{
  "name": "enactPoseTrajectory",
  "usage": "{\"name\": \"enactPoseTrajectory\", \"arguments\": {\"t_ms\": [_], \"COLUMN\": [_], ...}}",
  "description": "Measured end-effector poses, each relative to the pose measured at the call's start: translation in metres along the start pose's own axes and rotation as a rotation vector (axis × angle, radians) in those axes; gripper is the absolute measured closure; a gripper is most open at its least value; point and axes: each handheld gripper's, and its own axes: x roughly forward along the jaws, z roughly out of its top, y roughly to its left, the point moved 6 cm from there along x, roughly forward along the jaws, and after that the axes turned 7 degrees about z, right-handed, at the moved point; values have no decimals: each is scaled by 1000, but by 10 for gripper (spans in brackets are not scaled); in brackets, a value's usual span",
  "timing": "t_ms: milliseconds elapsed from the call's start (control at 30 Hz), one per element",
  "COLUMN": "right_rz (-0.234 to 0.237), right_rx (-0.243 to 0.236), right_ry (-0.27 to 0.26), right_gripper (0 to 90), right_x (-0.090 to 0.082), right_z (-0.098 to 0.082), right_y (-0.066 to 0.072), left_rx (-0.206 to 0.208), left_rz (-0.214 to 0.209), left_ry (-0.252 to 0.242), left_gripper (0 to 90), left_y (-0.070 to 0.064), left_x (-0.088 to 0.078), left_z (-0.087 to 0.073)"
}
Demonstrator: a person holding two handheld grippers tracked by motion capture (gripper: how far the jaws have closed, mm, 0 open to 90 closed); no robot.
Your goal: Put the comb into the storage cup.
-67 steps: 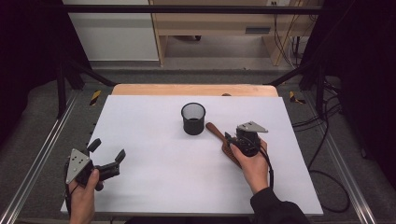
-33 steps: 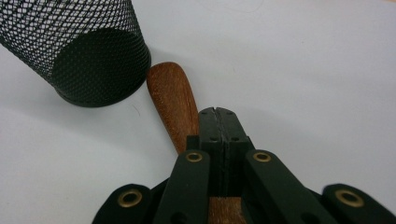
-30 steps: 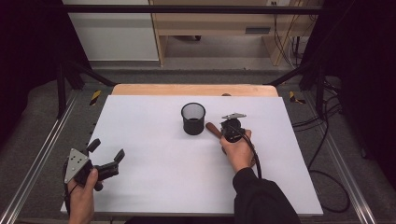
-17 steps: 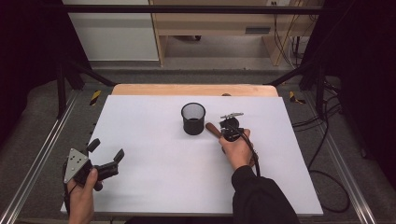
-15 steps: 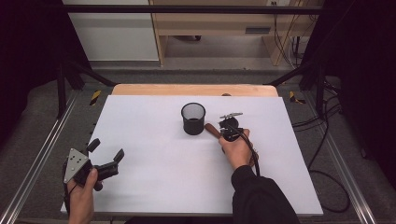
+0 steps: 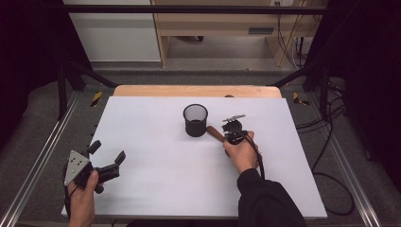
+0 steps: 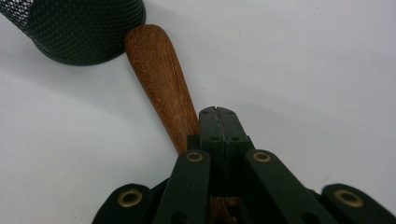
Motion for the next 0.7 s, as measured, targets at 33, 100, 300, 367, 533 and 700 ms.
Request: {"name": "enactPoseTrajectory", "arguments": {"t_ms": [33,100,300,367,533,700], "right_rz": [0,0,-6,-6,-9,-5], "right_rx": [0,-4,-8,-16,-24,-33], "right_ry": [0,1,-5,-9,-11,-27], "right_gripper": [900,900,900,900,900,900], "right_x": [0,-1,-2,-2,-1,-3], "right_z": [0,-1,-4,-5,-6,-8], "right_y": [0,-1,-4,-5,-6,-6], "left_rx": [-1,0,-1,0,1,3], "left_rz": [0,0,-2,-3,-3,-4], "left_ry": [0,0,0,1,1,1], "left_gripper": [32,32,32,32,32,32], "left_y": [0,0,-1,-1,-1,-1], "left_x": [0,0,0,0,0,1], "left_z": [0,0,0,0,0,0]}}
